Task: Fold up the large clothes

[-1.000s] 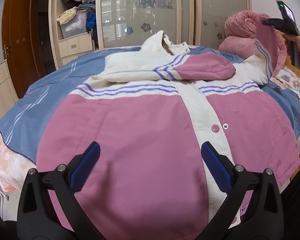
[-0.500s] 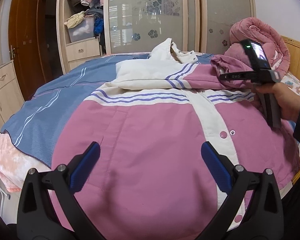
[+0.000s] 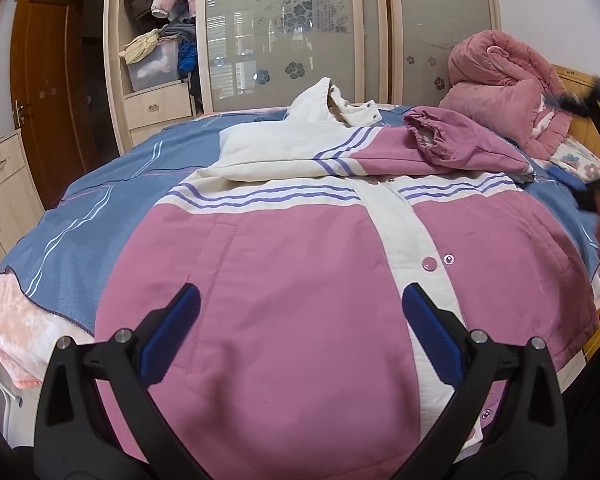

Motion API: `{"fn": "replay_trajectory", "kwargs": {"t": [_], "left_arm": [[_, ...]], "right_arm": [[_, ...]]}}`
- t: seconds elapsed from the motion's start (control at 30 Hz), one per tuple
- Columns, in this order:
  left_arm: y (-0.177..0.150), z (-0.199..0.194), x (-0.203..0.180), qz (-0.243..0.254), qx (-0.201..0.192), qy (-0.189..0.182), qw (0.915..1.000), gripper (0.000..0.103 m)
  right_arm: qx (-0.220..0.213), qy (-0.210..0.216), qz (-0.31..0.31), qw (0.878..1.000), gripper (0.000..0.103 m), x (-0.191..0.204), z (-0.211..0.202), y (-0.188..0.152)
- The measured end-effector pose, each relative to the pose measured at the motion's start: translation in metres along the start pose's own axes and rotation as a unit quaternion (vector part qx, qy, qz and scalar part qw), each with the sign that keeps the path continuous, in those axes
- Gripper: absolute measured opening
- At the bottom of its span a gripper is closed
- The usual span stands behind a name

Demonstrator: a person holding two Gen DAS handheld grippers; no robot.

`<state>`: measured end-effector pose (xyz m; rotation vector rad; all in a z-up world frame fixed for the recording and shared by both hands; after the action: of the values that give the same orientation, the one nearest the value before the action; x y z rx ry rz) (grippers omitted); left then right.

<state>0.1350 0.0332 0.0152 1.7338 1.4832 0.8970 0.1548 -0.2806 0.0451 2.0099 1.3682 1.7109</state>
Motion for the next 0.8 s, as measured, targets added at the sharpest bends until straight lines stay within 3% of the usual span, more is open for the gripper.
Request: {"fn": "replay_trajectory", "kwargs": {"t": [0.13,0.2,0.27,0.47,0.67,0.8], "left_arm": [[-0.002,0.000,0.000,-0.003,0.003,-0.001,1.0000,0.101],[-0.003,0.001,0.001,-0.003,0.004,0.003,1.0000,0.101],[-0.003,0.001,0.003,-0.008,0.004,0.004,0.9999,0.101],[0.000,-0.003,0.003,-0.018,0.000,-0.005,0.9998,0.101],[0.018,-0.018,0.007,-0.008,-0.025,-0.031,0.9992,0.101],[0.042,-0.026,0.011,0.002,-0.020,-0.033,0.9993,0.101]], "right_arm": [[0.028,-0.092,-0.053,0.994,0.102,-0.006,-0.021,-0.039],[0.034,-0.160,-0.112,0.980,0.102,-0.009,-0.025,-0.060],[0.053,-0.183,-0.148,0.970,0.102,-0.006,-0.022,-0.076],[0.033,-0.192,-0.209,0.958,0.102,0.002,-0.020,-0.079],[0.037,-0.189,-0.207,0.959,0.102,0.002,-0.022,-0.081],[0.027,-0.181,-0.206,0.961,0.102,0.007,-0.029,-0.078]]}}
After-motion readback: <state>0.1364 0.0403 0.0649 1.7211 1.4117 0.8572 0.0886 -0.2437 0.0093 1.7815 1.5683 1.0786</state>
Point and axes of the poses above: each gripper's, at about its wrist camera, not at the fingertips, and z roughly the way its jaws point, x to its left, y to its top, the point moved 5 cm from there along z, roughly the way its jaws point, and after that the axes turned 2 degrees about z, right-handed, at the moved point
